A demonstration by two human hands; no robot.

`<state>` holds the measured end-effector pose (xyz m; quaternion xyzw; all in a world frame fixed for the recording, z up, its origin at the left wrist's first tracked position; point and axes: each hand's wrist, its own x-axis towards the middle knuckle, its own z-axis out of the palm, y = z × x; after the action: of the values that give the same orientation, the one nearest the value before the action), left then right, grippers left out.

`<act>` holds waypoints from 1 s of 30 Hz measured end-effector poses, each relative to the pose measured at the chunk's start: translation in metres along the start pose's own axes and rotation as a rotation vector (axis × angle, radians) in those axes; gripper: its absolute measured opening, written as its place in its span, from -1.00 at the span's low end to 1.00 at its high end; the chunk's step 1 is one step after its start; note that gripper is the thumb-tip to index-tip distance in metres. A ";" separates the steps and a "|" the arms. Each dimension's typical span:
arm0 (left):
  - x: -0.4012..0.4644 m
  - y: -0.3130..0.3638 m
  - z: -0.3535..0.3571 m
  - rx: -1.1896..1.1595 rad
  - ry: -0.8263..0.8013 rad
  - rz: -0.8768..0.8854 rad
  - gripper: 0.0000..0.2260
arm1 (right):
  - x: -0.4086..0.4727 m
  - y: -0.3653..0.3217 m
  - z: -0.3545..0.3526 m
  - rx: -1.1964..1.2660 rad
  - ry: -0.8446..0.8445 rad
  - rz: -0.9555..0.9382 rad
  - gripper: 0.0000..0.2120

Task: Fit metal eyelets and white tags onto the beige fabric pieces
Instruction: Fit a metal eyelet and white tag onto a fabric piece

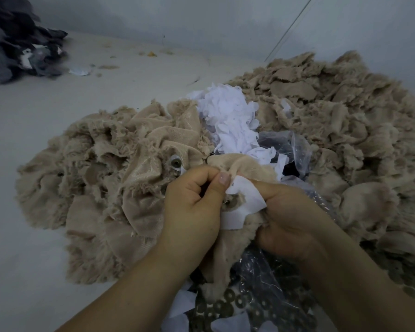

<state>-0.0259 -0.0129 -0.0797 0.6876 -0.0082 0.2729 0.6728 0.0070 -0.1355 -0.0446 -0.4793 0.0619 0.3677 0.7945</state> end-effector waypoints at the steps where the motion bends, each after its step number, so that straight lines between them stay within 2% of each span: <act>1: 0.000 0.000 0.000 -0.004 0.004 -0.006 -0.75 | 0.000 0.001 -0.001 0.003 -0.006 -0.014 -0.70; 7: 0.000 -0.003 -0.005 -0.019 0.028 -0.015 -0.74 | 0.003 0.003 -0.004 -0.046 0.002 -0.103 -0.70; 12: -0.002 0.001 -0.004 -0.044 0.014 0.011 -0.77 | -0.004 0.000 -0.002 -0.109 -0.058 -0.095 -0.67; 17: 0.000 0.002 -0.003 -0.039 0.027 -0.026 -0.76 | 0.000 0.001 -0.003 -0.052 -0.043 -0.034 -0.68; 20: 0.002 0.002 -0.006 -0.038 0.040 -0.072 -0.75 | 0.001 -0.003 -0.004 0.036 -0.083 0.001 -0.60; 24: 0.004 0.000 -0.008 -0.045 0.067 -0.104 -0.70 | -0.001 -0.011 -0.005 0.203 -0.226 -0.022 -0.35; 25: 0.004 0.000 -0.008 -0.043 0.071 -0.110 -0.70 | 0.000 -0.010 -0.005 0.181 -0.211 -0.039 -0.37; 28: 0.004 0.001 -0.008 -0.034 0.056 -0.136 -0.71 | 0.004 -0.005 -0.006 0.022 -0.097 -0.155 -0.61; 30: 0.003 0.002 -0.008 -0.030 0.042 -0.152 -0.70 | 0.007 -0.001 -0.006 -0.053 -0.024 -0.229 -0.68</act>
<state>-0.0266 -0.0041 -0.0773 0.6701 0.0542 0.2353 0.7019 0.0141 -0.1376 -0.0502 -0.4996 -0.0125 0.2817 0.8191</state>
